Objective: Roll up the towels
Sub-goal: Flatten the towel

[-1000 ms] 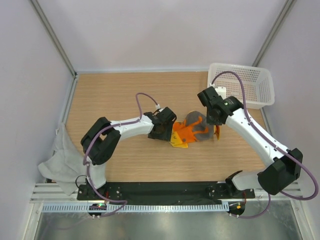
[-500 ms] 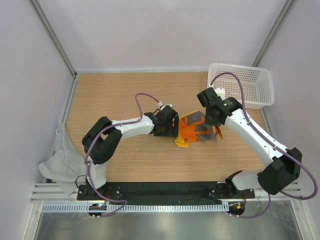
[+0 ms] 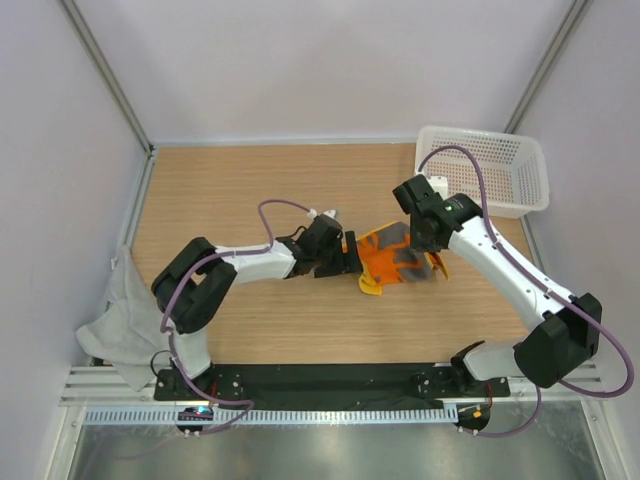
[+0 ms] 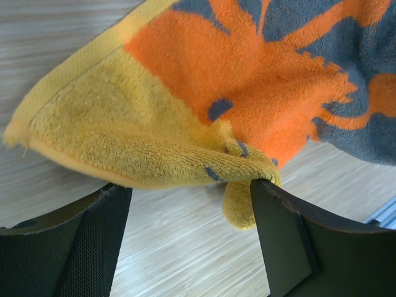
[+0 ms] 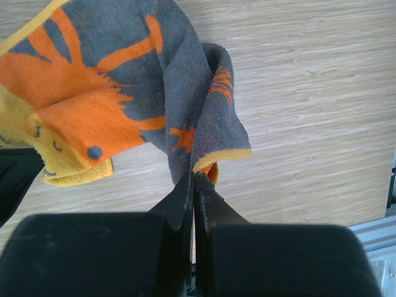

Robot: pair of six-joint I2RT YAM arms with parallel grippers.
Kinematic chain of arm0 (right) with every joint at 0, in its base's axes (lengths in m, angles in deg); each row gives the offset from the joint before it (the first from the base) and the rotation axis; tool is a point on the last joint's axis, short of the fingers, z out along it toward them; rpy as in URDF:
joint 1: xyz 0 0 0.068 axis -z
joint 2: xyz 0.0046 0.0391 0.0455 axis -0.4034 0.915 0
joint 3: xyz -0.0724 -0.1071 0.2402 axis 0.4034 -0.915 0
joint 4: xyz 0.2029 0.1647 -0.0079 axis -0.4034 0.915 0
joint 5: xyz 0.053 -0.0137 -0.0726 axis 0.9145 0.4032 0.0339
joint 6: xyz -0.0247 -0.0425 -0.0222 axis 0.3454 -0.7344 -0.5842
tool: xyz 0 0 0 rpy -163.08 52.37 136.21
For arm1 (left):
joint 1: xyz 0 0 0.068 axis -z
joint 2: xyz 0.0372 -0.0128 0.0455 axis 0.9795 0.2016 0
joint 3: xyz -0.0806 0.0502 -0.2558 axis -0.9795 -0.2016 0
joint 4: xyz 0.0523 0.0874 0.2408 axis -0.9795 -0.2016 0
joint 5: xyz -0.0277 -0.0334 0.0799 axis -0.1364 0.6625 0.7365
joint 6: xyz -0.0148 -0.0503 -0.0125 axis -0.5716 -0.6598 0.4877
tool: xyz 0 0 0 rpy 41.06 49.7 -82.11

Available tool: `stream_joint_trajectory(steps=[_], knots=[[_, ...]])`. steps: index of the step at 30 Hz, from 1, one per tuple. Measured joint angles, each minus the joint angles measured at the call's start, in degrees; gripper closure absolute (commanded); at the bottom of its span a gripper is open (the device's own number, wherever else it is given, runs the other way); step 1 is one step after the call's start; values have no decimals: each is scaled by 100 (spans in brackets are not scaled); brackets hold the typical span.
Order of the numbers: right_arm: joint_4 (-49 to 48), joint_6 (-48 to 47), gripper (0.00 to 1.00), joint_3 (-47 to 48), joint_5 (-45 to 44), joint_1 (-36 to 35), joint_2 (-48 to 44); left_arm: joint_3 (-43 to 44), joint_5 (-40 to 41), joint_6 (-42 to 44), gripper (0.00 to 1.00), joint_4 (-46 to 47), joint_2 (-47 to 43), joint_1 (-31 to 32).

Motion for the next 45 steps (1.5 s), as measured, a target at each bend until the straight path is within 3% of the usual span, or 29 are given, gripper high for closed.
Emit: stream_joint_trajectory(steps=[6, 16, 18, 20, 21, 24, 28, 32, 34, 37, 38, 39, 40, 42, 45], knots=[[0, -26, 99, 0, 2, 0, 26, -831, -302, -448, 19, 636, -470, -157], [-2, -26, 99, 0, 90, 0, 149, -1368, -374, -1062, 20, 1569, -570, -186], [-4, -28, 99, 0, 90, 0, 149, -1375, -374, -1113, 26, 1631, -546, -184], [-9, -26, 99, 0, 94, 0, 155, -1311, -376, -1169, 45, 1650, -446, -184], [-13, -28, 99, 0, 98, 0, 166, -1248, -369, -1174, 65, 1646, -361, -184], [-42, -28, 99, 0, 116, 0, 214, -1060, -350, -1158, 91, 1517, -125, -184], [-76, -28, 99, -24, 138, 0, 229, -927, -153, -1054, 100, 970, -142, -219], [-177, -44, 99, -131, 323, 0, 238, -918, -87, -935, 100, 94, -527, -544], [-260, -44, 99, -212, 520, 0, 243, -920, -50, -817, 93, -422, -887, -964], [-391, -35, 99, -315, 885, -13, 267, -874, 125, -479, 71, -1187, -1429, -1569], [-431, -26, 94, -332, 988, -33, 291, -811, 238, -317, 64, -1484, -1558, -1709], [-474, -15, 85, -343, 1093, -66, 317, -704, 358, -181, 47, -1786, -1637, -1803], [-549, -4, 56, -367, 1217, -127, 354, -514, 525, -2, 41, -2164, -1668, -1847], [-623, 26, 33, -402, 1377, -284, 431, -227, 706, 234, 29, -2610, -1663, -1840], [-675, 33, 22, -417, 1502, -616, 575, -44, 929, 470, 23, -3128, -1725, -1794]])
